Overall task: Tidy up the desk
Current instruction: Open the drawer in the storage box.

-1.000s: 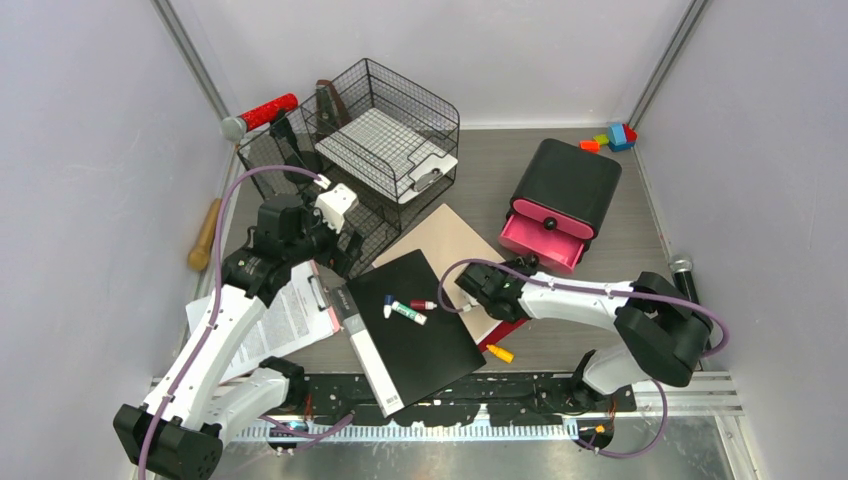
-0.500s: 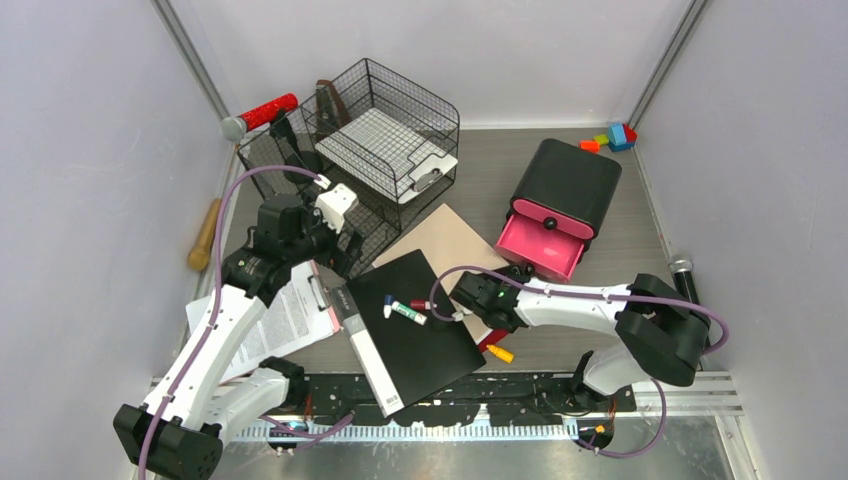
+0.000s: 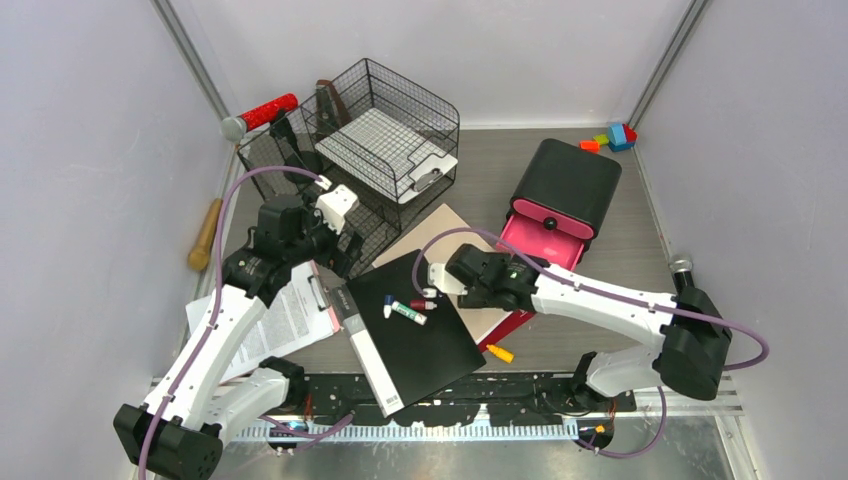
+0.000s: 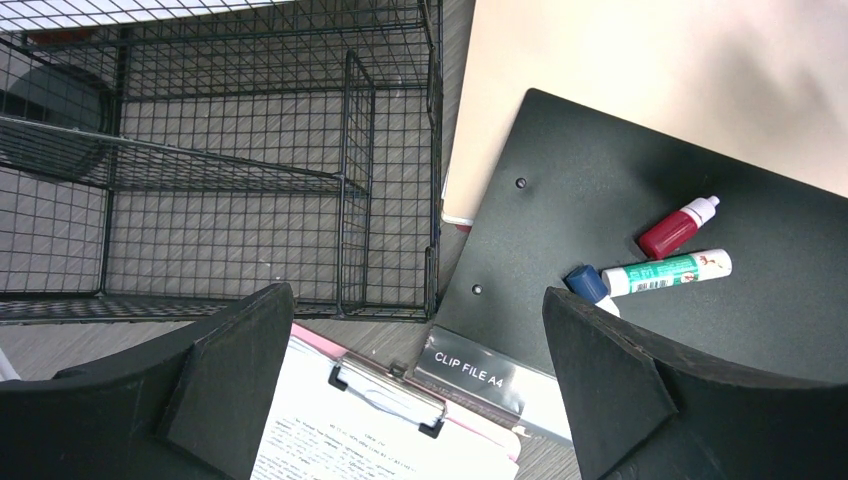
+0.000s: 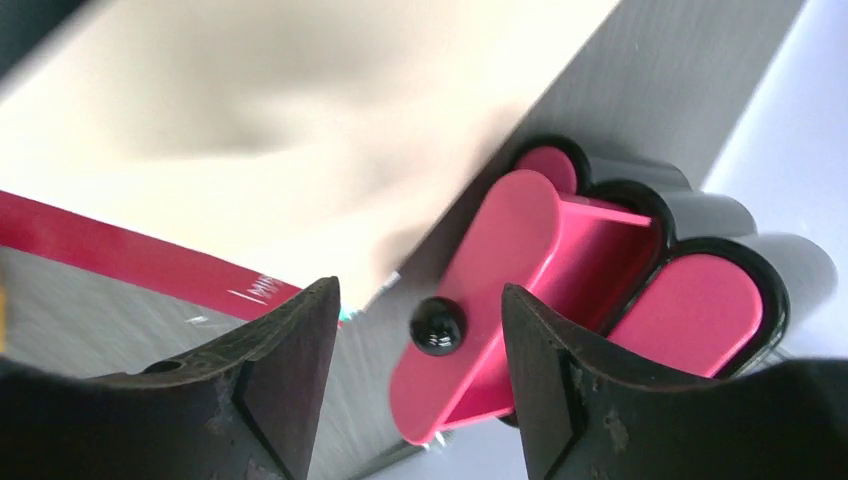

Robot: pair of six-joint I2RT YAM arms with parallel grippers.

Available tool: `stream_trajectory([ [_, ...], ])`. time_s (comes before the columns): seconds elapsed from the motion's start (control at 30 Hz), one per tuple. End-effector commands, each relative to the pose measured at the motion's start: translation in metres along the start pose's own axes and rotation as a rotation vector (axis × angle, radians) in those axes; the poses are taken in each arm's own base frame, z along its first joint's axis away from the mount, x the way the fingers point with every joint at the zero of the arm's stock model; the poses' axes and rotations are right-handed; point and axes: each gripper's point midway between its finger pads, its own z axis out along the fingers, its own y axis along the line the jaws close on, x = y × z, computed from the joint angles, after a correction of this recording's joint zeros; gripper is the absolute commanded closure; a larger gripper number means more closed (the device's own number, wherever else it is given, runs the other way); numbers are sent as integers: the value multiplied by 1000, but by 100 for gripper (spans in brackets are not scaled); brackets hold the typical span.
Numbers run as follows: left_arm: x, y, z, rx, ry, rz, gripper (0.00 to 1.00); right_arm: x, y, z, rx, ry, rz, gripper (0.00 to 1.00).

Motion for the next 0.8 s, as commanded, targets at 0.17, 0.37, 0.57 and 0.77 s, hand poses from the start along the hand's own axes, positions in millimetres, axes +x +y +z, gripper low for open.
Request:
stream_trajectory([
  [0.17, -11, 1, -4, -3, -53, 15, 1, -95, 35, -59, -457, -419, 282, 36],
  [0.37, -9, 6, -6, -29, -52, -7, 1, -130, 46, -65, -633, -511, 319, 38],
  [0.57, -11, 31, -9, -158, -50, -51, 1, -150, 47, -44, -638, -523, 339, 42],
  [0.77, -12, 57, -13, -293, -45, -79, 1, -165, 49, -18, -634, -500, 368, 46],
])
